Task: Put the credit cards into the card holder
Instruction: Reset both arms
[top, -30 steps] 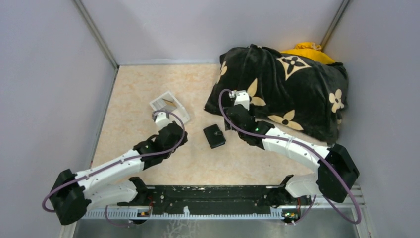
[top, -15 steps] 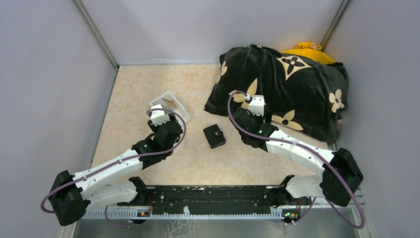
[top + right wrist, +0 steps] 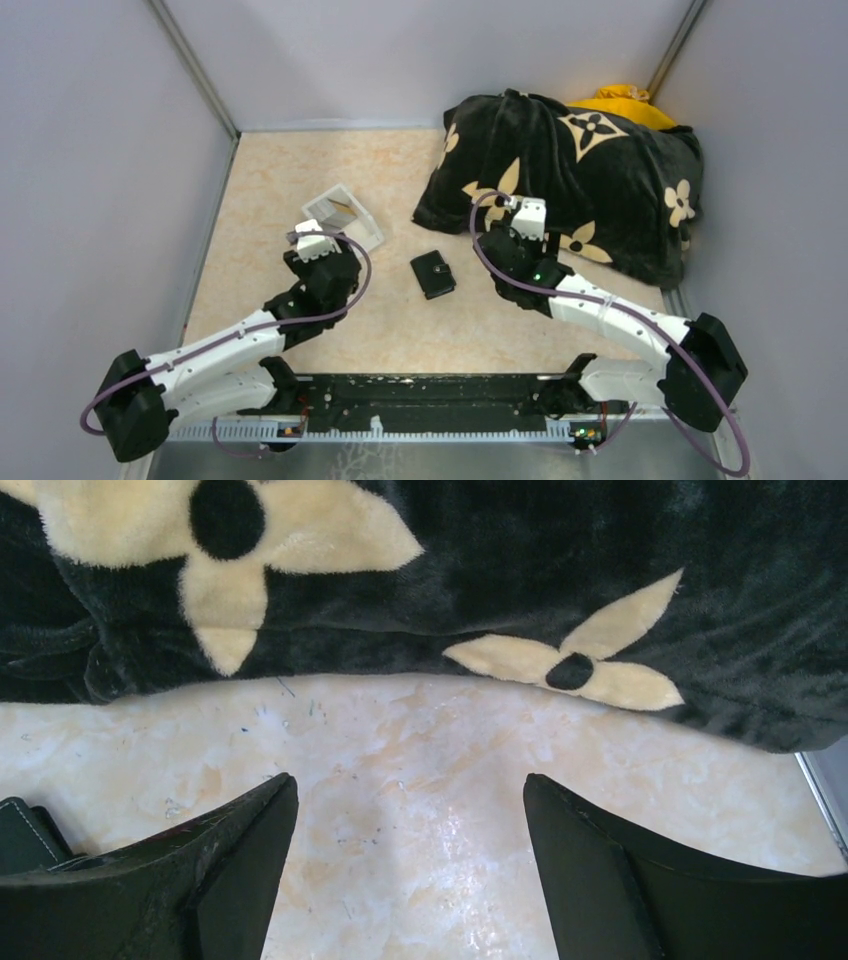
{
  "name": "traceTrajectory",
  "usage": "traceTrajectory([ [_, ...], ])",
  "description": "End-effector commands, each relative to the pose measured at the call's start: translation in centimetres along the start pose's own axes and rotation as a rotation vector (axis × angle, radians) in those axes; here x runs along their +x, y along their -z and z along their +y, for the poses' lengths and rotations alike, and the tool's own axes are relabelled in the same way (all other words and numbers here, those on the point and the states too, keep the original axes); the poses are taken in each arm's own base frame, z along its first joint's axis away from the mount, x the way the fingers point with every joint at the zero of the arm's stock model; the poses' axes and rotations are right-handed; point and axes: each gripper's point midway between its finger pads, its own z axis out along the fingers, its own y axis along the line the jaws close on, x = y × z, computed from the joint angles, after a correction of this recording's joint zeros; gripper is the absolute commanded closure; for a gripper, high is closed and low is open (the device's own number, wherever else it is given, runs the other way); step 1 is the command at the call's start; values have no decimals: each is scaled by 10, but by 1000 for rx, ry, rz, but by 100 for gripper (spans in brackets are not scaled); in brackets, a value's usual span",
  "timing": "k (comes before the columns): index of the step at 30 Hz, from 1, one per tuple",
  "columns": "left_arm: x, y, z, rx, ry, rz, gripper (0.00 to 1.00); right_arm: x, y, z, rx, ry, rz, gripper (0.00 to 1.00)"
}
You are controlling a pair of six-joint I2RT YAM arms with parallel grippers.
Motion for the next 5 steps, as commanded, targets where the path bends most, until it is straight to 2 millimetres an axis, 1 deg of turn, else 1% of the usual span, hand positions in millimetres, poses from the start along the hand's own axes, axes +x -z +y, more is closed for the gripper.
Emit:
traceTrajectory([
  [1,-8,0,4,-13,23,-40,19,-21,5,-7,-14,-83,-90,16],
  [5,-8,0,3,-15,19,-41,18,-29,9,-10,-42,-134,-132,13],
])
